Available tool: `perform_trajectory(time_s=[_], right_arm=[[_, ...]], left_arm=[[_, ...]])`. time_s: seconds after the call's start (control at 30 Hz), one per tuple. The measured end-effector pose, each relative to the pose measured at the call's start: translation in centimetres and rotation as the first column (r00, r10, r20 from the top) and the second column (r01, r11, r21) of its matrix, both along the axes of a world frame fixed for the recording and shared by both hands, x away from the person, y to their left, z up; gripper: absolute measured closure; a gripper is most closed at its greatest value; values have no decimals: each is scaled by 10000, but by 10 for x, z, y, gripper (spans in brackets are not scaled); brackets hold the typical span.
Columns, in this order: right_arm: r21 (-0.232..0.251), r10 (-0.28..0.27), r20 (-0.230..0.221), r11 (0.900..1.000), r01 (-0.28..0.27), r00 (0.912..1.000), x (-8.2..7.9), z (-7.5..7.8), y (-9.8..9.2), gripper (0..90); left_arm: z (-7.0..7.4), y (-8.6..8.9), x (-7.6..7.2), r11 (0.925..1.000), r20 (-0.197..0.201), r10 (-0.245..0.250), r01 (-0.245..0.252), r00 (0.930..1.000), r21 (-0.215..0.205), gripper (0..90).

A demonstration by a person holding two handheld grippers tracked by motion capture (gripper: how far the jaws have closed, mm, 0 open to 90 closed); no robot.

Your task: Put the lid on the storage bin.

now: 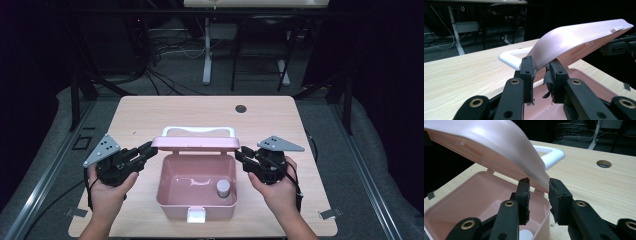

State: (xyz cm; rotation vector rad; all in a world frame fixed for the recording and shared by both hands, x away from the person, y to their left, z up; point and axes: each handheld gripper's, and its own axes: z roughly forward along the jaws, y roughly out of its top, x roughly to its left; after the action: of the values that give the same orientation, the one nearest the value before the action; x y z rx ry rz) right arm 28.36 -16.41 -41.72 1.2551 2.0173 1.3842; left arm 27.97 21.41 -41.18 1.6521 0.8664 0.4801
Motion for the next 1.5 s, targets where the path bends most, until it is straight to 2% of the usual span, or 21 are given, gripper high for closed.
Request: perform_trajectory(time_s=[0.2, 0.5, 0.7, 0.93, 1.33, 1.5], right_arm=[[52, -161, 63, 9999, 161, 9999, -4, -5, -7, 679], [106, -197, 316, 9998, 194, 9993, -12, -12, -15, 595], [412, -602, 485, 9975, 582, 9970, -13, -16, -24, 583], [442, -930, 684, 9950, 901, 9933, -14, -18, -28, 571], [498, -893, 578, 9950, 865, 9943, -15, -22, -30, 573], [478, -625, 431, 9970, 605, 9971, -16, -24, -31, 581]], left_arm=[[-2, 0, -2, 9999, -56, -97, 98, 9999, 47, 744], [-2, 0, -5, 9998, -22, -185, 185, 9998, 122, 729], [-2, 0, -7, 9995, 16, -234, 234, 9997, 224, 721], [-3, 0, -9, 9993, 62, -296, 295, 9995, 222, 707], [-7, 1, -16, 9990, 99, -411, 409, 9991, 157, 687], [-12, 2, -19, 9985, -31, -482, 483, 9988, 255, 671]])
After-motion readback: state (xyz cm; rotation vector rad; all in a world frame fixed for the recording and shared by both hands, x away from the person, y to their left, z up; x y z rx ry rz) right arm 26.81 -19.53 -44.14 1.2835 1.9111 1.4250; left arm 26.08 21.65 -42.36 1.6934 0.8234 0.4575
